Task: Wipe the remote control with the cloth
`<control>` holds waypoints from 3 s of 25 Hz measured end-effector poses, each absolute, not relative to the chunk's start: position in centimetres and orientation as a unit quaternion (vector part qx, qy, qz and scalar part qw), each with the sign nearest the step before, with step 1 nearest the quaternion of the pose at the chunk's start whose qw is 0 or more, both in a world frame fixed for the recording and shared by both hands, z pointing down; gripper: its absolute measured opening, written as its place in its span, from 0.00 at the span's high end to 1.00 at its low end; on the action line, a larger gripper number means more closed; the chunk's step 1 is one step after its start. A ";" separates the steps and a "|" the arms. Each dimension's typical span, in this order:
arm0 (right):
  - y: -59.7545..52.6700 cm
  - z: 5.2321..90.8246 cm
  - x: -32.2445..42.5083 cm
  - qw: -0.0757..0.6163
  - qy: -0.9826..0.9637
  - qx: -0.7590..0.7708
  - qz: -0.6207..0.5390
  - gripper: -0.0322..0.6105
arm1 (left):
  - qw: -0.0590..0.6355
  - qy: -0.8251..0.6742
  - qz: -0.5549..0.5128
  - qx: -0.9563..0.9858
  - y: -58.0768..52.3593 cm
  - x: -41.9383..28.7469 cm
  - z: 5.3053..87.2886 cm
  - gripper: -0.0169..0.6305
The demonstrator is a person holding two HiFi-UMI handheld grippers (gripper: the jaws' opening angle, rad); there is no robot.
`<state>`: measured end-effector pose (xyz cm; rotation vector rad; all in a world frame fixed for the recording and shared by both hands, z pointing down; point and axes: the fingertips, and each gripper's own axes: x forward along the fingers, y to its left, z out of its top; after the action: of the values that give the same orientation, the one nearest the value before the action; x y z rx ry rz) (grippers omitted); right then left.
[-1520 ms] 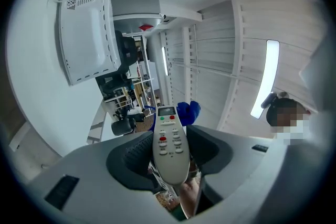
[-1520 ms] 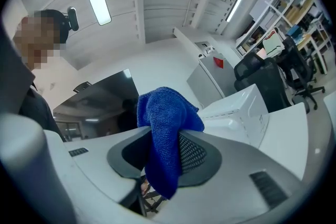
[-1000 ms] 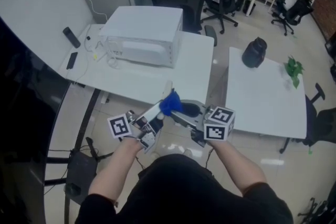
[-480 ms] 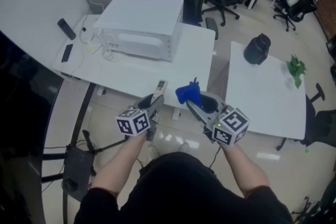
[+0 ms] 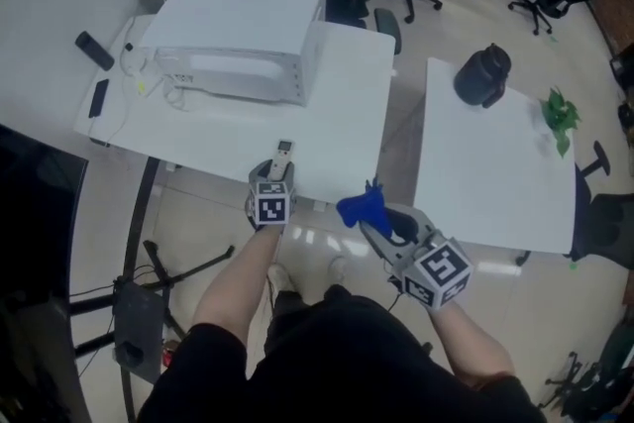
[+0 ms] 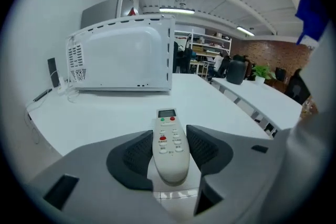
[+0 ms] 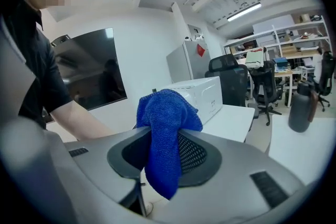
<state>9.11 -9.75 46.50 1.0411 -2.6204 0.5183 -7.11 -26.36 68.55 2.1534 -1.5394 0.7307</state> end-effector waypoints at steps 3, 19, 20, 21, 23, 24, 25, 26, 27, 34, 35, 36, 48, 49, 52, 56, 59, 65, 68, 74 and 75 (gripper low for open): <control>-9.8 47.5 9.8 0.149 -0.901 0.361 0.190 0.75 | 0.200 -0.550 0.277 0.762 -26.8 -7.1 70.3 0.66; -14.1 51.4 10.2 0.202 -0.878 0.396 0.178 0.74 | 0.183 -0.557 0.297 0.754 -25.3 -8.5 69.6 0.57; -14.9 52.2 9.9 0.216 -0.874 0.401 0.171 0.74 | 0.182 -0.557 0.292 0.756 -24.7 -8.7 69.1 0.57; -15.7 53.2 9.6 0.231 -0.870 0.404 0.163 0.74 | 0.182 -0.557 0.287 0.758 -24.0 -8.9 68.5 0.57; -17.3 55.9 9.0 0.267 -0.862 0.403 0.152 0.74 | 0.182 -0.554 0.276 0.764 -22.3 -9.0 67.3 0.57; -18.1 57.4 8.7 0.286 -0.858 0.400 0.149 0.74 | 0.181 -0.551 0.272 0.768 -21.4 -8.9 66.8 0.57; -18.8 58.9 8.4 0.305 -0.853 0.398 0.147 0.74 | 0.181 -0.547 0.269 0.772 -20.5 -8.9 66.2 0.57; -19.4 60.5 8.1 0.322 -0.848 0.395 0.146 0.74 | 0.180 -0.542 0.268 0.776 -19.6 -8.8 65.8 0.57; -20.0 61.9 7.9 0.339 -0.843 0.392 0.146 0.74 | 0.180 -0.539 0.267 0.779 -18.6 -8.8 65.4 0.57; -22.4 68.9 7.6 0.421 -0.805 0.386 0.161 0.73 | 0.193 -0.523 0.262 0.788 -14.7 -9.2 63.8 0.57; -22.6 69.4 7.5 0.428 -0.801 0.386 0.162 0.73 | 0.193 -0.521 0.260 0.790 -14.5 -9.2 63.6 0.57; -22.8 69.8 7.4 0.434 -0.797 0.388 0.162 0.72 | 0.193 -0.520 0.258 0.791 -14.4 -9.1 63.4 0.57; -21.4 61.4 7.7 0.324 -0.823 0.452 0.118 0.56 | 0.130 -0.485 0.232 0.833 -14.1 -7.8 57.7 0.57; -20.5 59.2 7.2 0.302 -0.832 0.453 0.112 0.56 | 0.118 -0.479 0.224 0.840 -13.9 -7.4 56.2 0.57; -17.0 53.1 5.3 0.241 -0.857 0.445 0.100 0.56 | 0.085 -0.467 0.192 0.859 -13.4 -6.5 51.6 0.57; -12.8 47.6 3.3 0.186 -0.874 0.442 0.082 0.65 | 0.044 -0.449 0.157 0.878 -12.4 -5.2 46.5 0.57; -11.0 45.0 2.6 0.164 -0.876 0.448 0.067 0.74 | 0.026 -0.435 0.144 0.889 -11.6 -4.5 44.4 0.59; -10.0 42.9 2.1 0.163 -0.870 0.464 0.038 0.89 | 0.008 -0.441 0.132 0.888 -11.1 -4.1 42.2 0.85; -9.2 41.6 1.6 0.153 -0.874 0.460 0.028 0.92 | -0.002 -0.436 0.128 0.891 -9.9 -3.9 41.1 0.96; -8.1 40.7 1.0 0.146 -0.882 0.448 0.018 0.94 | -0.007 -0.434 0.125 0.892 -9.0 -3.7 40.8 0.97; -8.1 40.7 1.1 0.147 -0.882 0.447 0.017 0.94 | -0.007 -0.434 0.125 0.892 -9.0 -3.6 40.9 0.97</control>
<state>1.06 -8.15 40.74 1.2852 -2.5399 0.0483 -3.63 -9.01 40.86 2.8141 -1.3704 0.3951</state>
